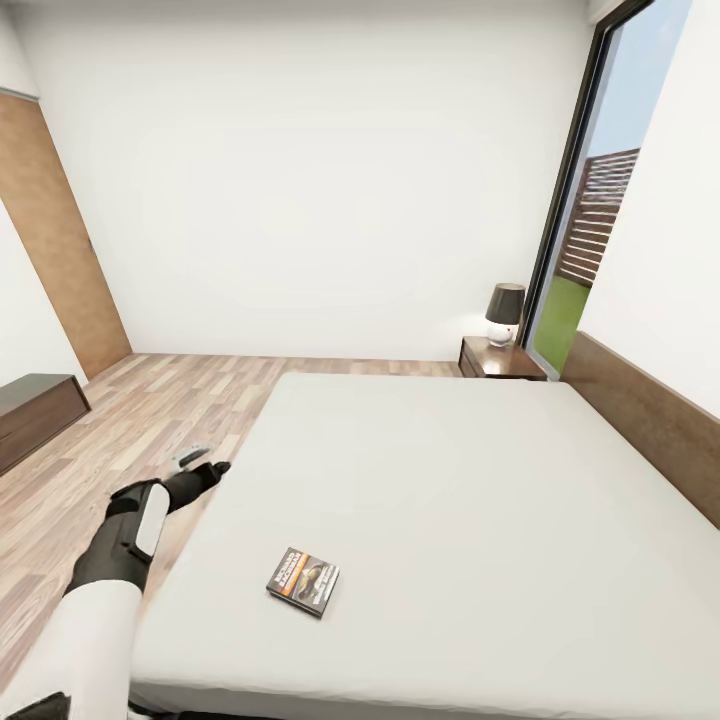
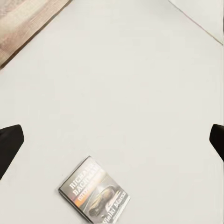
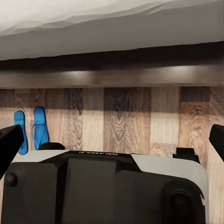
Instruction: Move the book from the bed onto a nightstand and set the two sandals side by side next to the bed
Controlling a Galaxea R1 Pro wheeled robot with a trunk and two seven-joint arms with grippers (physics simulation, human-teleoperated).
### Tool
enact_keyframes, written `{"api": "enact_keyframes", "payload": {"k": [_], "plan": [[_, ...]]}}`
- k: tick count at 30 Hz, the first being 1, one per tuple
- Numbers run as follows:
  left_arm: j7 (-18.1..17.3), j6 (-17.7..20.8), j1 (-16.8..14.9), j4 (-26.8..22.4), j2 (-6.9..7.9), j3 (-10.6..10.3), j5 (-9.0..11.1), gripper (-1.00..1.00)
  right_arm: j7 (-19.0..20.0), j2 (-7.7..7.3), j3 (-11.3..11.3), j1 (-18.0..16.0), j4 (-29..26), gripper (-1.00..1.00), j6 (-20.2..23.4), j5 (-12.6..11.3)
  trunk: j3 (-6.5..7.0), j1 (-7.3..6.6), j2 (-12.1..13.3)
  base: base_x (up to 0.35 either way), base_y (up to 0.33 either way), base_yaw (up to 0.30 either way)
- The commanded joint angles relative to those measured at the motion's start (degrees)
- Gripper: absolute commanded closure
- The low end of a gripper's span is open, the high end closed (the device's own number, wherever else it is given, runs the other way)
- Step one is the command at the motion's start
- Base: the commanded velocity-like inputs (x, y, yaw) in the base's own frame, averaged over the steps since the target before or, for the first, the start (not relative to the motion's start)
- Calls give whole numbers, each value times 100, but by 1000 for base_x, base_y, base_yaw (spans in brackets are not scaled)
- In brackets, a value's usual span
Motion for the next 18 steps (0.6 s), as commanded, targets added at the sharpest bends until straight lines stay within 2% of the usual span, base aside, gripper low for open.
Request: {"api": "enact_keyframes", "payload": {"k": [1, 2, 6, 12, 16, 17, 18], "plan": [[43, -119, -12, 81, -2, 17, 53, -100, 1, -7, -48, -10, 24, -100, -41, 53, -13, 3, -14, 0, 0, 0], [117, -315, -18, 222, -4, 17, 103, -100, 1, -8, -48, -10, 24, -100, -41, 53, -13, 3, -14, 0, 0, 0], [214, -601, -33, 453, -28, 6, 181, -100, 2, -10, -48, -10, 26, -100, -41, 53, -13, 3, -14, 0, 0, 0], [237, -651, -37, 510, -221, -11, 195, -100, 5, -8, -48, -10, 28, -100, -41, 53, -13, 3, -14, 0, 0, 0], [232, -637, -37, 523, -262, -49, 196, -100, 9, -4, -48, -10, 27, -100, -40, 53, -13, 3, -14, 0, 0, 0], [230, -631, -37, 527, -277, -129, 199, -100, 10, -3, -48, -10, 27, -100, -40, 53, -13, 3, -14, 0, 0, 0], [228, -627, -37, 530, -350, -432, 201, -100, 12, -5, -48, -10, 25, -100, -39, 53, -18, 3, -14, 0, 0, 0]]}}
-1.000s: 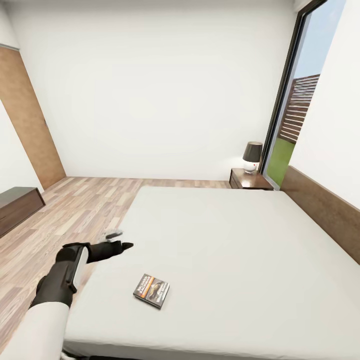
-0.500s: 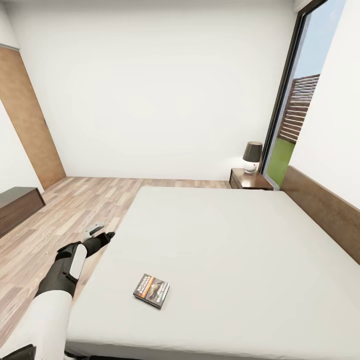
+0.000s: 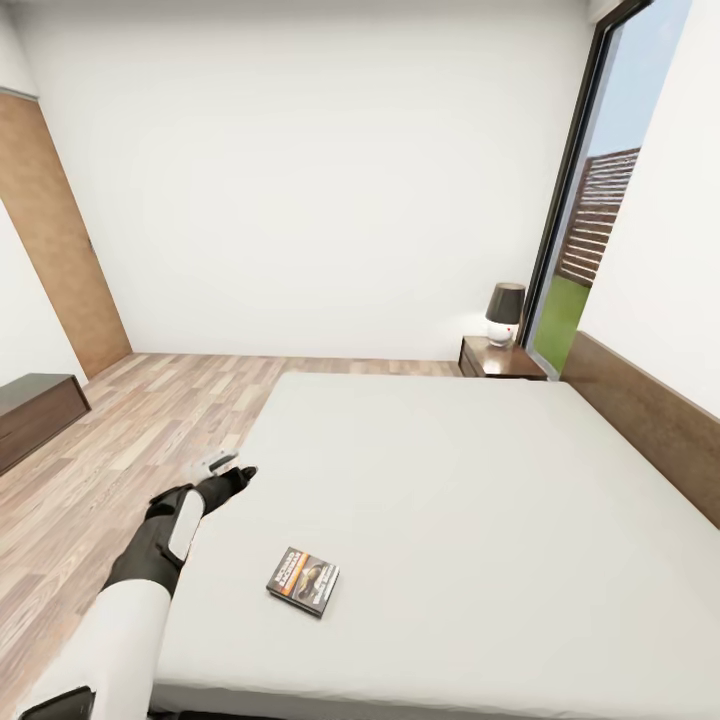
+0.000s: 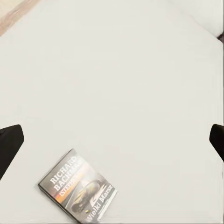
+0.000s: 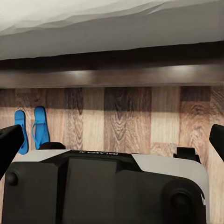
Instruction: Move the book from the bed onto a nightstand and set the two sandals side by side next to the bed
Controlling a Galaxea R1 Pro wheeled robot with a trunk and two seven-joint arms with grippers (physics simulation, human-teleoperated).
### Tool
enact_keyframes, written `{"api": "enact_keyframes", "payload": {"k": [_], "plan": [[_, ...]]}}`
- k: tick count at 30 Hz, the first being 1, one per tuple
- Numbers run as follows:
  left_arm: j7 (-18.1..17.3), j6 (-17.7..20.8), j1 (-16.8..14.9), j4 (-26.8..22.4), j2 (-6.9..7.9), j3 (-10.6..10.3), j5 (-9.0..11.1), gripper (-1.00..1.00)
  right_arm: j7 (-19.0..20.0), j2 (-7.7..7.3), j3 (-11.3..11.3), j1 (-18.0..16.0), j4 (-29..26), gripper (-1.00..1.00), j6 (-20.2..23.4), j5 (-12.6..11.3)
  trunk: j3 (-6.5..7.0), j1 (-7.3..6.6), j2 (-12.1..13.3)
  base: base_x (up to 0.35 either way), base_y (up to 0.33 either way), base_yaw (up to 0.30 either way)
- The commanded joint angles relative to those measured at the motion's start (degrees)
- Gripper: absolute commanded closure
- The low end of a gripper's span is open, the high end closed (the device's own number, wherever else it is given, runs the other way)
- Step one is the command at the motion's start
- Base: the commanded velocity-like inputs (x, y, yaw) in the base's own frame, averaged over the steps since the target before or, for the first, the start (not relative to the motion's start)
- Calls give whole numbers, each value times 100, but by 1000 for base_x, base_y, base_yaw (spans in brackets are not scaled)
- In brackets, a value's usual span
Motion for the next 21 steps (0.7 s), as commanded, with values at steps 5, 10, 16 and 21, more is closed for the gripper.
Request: {"api": "enact_keyframes", "payload": {"k": [5, 10, 16, 21], "plan": [[-3, 47, -7, -6, -114, -324, 13, -100, 8, -13, -48, -10, 24, -100, -35, 53, -52, 4, -14, 0, 0, 0], [-1, 49, -7, -6, -145, -374, 12, -100, 8, -71, -49, -10, 28, -100, -28, 53, -97, 4, -14, 0, 0, 0], [-1, 49, -7, -6, -153, -382, 19, -100, 9, -165, -48, -10, 32, -100, -27, 48, -151, 4, -14, 0, 0, 0], [-1, 49, -7, -6, -192, -383, 15, -100, 9, -170, -48, -10, 35, -100, -26, 45, -196, 4, -14, 0, 0, 0]]}}
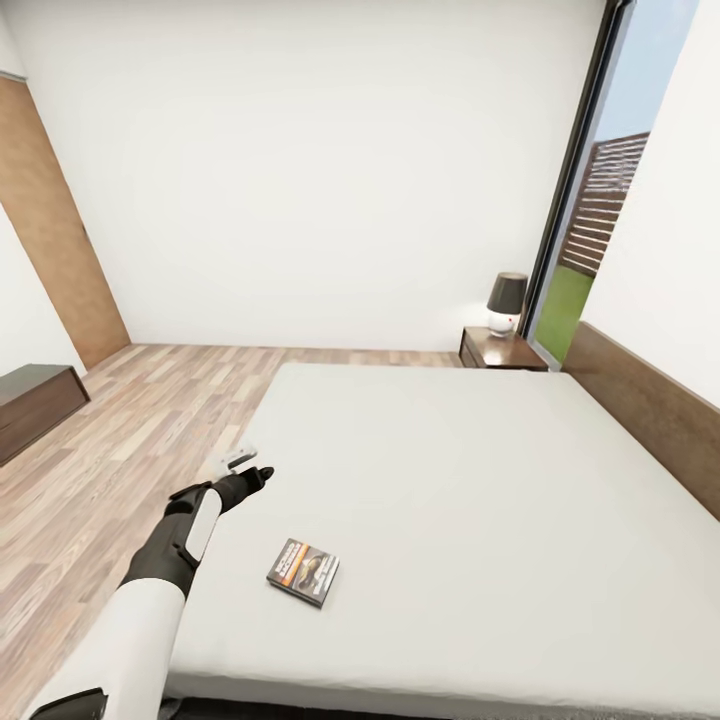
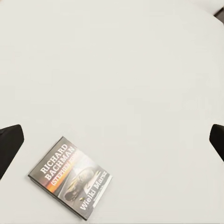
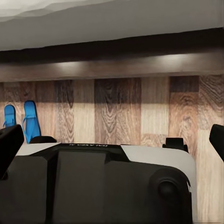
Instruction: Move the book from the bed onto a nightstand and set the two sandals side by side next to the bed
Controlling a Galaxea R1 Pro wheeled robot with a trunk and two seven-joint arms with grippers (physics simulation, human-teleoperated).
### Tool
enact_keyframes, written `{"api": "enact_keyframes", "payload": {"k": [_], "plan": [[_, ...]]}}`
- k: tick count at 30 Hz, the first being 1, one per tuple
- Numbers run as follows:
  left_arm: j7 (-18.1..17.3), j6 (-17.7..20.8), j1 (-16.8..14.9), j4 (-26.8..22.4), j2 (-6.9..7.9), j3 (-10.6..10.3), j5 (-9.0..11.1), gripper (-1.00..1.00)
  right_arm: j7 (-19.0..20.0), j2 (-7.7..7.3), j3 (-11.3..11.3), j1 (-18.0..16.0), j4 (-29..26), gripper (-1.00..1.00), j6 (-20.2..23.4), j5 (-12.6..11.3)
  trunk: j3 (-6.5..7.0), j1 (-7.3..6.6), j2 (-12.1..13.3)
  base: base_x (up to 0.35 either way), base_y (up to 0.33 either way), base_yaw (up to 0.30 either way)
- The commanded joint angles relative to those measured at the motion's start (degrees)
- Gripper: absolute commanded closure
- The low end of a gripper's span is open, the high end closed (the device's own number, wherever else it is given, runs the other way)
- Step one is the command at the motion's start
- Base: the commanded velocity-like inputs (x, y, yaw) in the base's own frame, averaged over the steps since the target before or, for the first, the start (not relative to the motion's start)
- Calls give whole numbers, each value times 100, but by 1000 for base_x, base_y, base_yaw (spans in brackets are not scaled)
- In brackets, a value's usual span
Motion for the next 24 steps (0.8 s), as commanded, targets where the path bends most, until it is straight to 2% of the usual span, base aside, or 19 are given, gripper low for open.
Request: {"api": "enact_keyframes", "payload": {"k": [1, 16, 24], "plan": [[-12, 38, -6, -7, -16, 29, 24, -100, 1, -7, -48, -10, 24, -100, -41, 53, -22, 3, -14, 0, 0, 0], [-12, 55, -6, -7, -62, 20, 20, -100, 1, -7, -48, -10, 30, -100, -42, 53, -158, 3, -14, 0, 0, 0], [-12, 55, -6, -7, -134, 20, 20, -100, 1, -7, -48, -10, 30, -100, -42, 53, -230, 3, -14, 0, 0, 0]]}}
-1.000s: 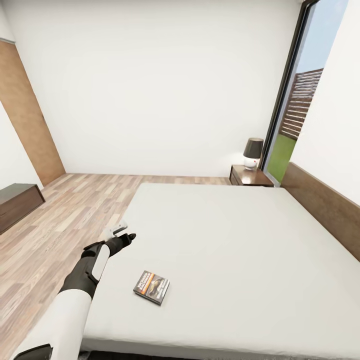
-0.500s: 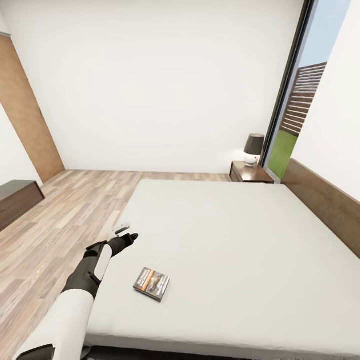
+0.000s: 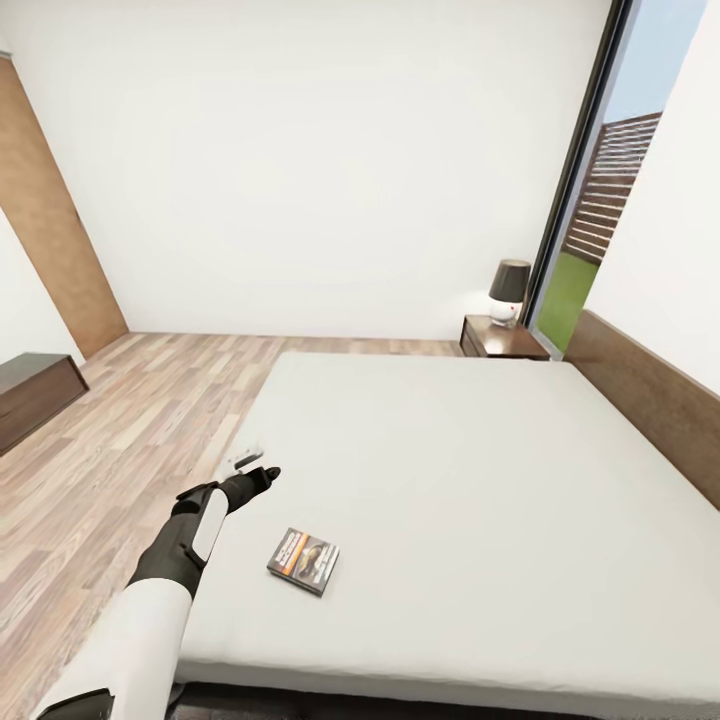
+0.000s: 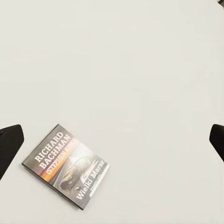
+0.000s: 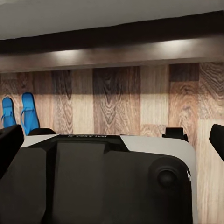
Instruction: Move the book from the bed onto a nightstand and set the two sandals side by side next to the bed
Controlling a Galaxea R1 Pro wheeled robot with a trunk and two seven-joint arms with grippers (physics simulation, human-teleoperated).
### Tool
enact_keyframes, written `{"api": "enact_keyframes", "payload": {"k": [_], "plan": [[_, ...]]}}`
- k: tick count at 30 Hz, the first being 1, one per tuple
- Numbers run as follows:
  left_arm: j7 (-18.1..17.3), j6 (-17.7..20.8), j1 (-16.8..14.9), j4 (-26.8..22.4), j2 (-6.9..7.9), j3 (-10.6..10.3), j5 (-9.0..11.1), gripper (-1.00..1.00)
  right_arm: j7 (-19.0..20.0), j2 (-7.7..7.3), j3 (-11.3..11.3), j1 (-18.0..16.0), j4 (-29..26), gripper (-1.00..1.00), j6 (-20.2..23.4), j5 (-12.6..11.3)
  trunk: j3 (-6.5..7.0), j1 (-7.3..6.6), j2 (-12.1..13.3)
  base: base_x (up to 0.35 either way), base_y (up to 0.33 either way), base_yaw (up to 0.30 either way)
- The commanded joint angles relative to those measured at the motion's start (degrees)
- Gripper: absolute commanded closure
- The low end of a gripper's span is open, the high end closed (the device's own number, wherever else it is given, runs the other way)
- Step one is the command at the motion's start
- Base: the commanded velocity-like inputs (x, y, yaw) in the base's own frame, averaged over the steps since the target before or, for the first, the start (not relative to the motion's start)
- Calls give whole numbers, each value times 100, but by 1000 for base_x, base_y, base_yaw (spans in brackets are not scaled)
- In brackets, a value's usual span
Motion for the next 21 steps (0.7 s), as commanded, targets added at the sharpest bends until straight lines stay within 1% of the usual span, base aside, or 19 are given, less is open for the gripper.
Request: {"api": "enact_keyframes", "payload": {"k": [1, 6, 12, 21], "plan": [[-12, 38, -6, -7, -9, 29, 25, -100, 1, -6, -48, -9, 25, -100, -41, 53, -22, 3, -13, 0, 0, 0], [-12, 38, -6, -7, -11, 28, 25, -100, 1, -6, -48, -9, 25, -100, -43, 53, -67, 3, -13, 0, 0, 0], [-12, 38, -6, -7, -53, 29, 25, -100, 1, -6, -48, -9, 25, -100, -46, 53, -121, 3, -13, 0, 0, 0], [-12, 38, -6, -7, -56, 28, 25, -100, 0, -6, -48, -9, 25, -100, -47, 54, -202, 3, -13, 0, 0, 0]]}}
